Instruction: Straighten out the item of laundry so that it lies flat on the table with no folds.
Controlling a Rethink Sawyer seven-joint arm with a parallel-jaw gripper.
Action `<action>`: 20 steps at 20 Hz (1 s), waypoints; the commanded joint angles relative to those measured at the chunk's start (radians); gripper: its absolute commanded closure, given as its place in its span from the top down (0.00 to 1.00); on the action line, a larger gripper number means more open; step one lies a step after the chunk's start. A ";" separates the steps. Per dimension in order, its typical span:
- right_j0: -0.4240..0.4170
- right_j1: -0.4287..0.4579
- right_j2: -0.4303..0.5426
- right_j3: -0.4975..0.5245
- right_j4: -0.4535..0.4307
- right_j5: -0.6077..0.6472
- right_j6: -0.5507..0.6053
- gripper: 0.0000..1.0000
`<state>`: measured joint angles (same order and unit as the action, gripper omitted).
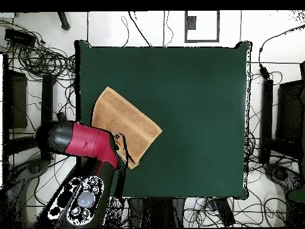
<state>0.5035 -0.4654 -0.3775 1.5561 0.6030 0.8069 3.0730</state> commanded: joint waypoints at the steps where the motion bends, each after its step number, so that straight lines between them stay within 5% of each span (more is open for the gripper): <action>1: -0.030 0.064 0.060 -0.076 0.041 0.026 0.256 0.00; 6: -0.046 0.086 0.043 -0.133 0.006 0.043 0.243 0.00; 15: -0.161 0.026 -0.020 -0.094 -0.214 -0.003 -0.054 0.00; 20: -0.312 -0.073 0.052 -0.040 -0.338 -0.028 -0.266 0.00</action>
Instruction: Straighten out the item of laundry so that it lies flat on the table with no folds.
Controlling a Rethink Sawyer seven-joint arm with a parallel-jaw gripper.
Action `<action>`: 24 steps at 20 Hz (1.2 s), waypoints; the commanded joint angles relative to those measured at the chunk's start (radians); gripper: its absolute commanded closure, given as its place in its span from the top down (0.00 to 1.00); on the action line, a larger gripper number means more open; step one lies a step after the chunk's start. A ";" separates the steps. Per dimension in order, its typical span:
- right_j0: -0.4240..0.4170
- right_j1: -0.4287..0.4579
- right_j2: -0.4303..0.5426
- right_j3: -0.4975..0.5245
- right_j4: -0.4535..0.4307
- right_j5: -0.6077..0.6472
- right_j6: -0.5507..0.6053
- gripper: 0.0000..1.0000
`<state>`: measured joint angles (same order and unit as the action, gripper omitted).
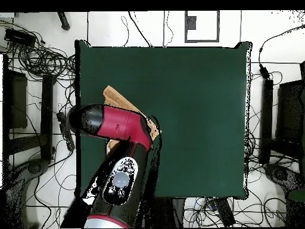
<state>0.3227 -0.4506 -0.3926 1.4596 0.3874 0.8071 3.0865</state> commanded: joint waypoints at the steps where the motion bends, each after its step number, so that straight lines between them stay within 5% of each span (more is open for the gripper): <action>1: -0.164 -0.104 0.086 0.062 -0.150 -0.040 -0.319 0.00; 5: -0.279 -0.151 0.149 0.057 -0.270 -0.068 -0.442 0.00; 10: -0.293 -0.178 0.141 0.027 -0.394 -0.056 -0.402 0.00; 24: -0.385 -0.217 0.278 0.048 -0.499 -0.064 -0.403 0.00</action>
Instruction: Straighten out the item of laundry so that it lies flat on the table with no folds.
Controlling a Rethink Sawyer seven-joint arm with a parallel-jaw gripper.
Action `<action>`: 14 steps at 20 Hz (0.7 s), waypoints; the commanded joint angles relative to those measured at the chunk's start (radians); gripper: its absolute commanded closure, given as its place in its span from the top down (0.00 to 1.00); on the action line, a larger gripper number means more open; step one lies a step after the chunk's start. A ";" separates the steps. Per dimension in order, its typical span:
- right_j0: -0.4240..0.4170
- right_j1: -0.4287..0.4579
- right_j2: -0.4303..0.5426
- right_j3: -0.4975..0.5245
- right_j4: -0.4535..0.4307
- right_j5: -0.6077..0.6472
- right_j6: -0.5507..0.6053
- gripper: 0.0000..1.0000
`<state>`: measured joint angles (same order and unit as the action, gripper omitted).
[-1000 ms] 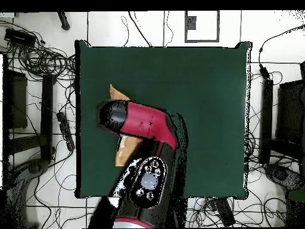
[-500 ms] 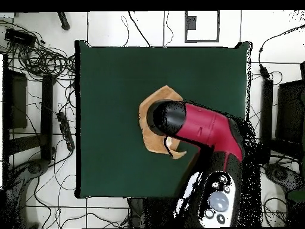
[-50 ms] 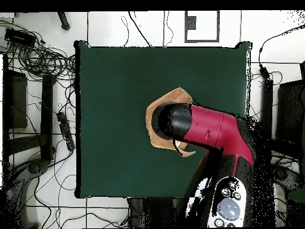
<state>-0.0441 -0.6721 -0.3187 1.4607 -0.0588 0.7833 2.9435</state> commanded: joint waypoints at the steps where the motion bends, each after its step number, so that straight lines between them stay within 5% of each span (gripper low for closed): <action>1: -0.024 0.002 0.212 0.049 -0.057 -0.039 -0.260 0.00; 2: -0.030 0.000 0.220 0.050 -0.062 -0.038 -0.260 1.00; 14: -0.131 0.018 0.309 -0.034 -0.172 -0.015 -0.331 1.00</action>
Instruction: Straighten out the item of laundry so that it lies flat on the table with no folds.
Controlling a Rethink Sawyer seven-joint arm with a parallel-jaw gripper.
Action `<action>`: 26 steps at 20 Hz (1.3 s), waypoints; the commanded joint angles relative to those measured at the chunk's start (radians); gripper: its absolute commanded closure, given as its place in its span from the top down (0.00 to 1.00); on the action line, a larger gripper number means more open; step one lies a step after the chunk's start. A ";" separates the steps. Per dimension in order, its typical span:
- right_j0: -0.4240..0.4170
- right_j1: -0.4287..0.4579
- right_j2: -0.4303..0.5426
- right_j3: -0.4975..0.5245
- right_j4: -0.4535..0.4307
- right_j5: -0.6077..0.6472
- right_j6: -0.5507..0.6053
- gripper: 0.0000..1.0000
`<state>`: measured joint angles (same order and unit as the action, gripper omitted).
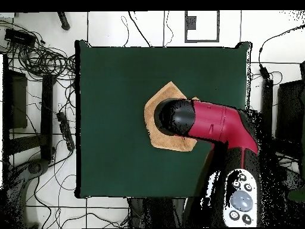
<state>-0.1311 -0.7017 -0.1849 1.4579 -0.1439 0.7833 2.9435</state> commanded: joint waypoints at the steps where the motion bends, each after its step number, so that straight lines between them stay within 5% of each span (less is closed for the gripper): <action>1: -0.058 0.065 0.179 -0.065 -0.101 -0.021 -0.330 1.00; 8: -0.219 0.279 0.308 -0.377 -0.220 0.152 -0.547 1.00; 15: -0.352 0.496 0.410 -0.632 -0.321 0.127 -0.767 1.00; 21: -0.410 0.540 0.435 -0.669 -0.338 0.067 -0.886 1.00; 26: -0.485 0.427 0.528 -0.465 -0.239 0.071 -1.037 1.00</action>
<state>-0.6083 -0.2281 0.1449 0.8590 -0.4349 0.8038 2.2907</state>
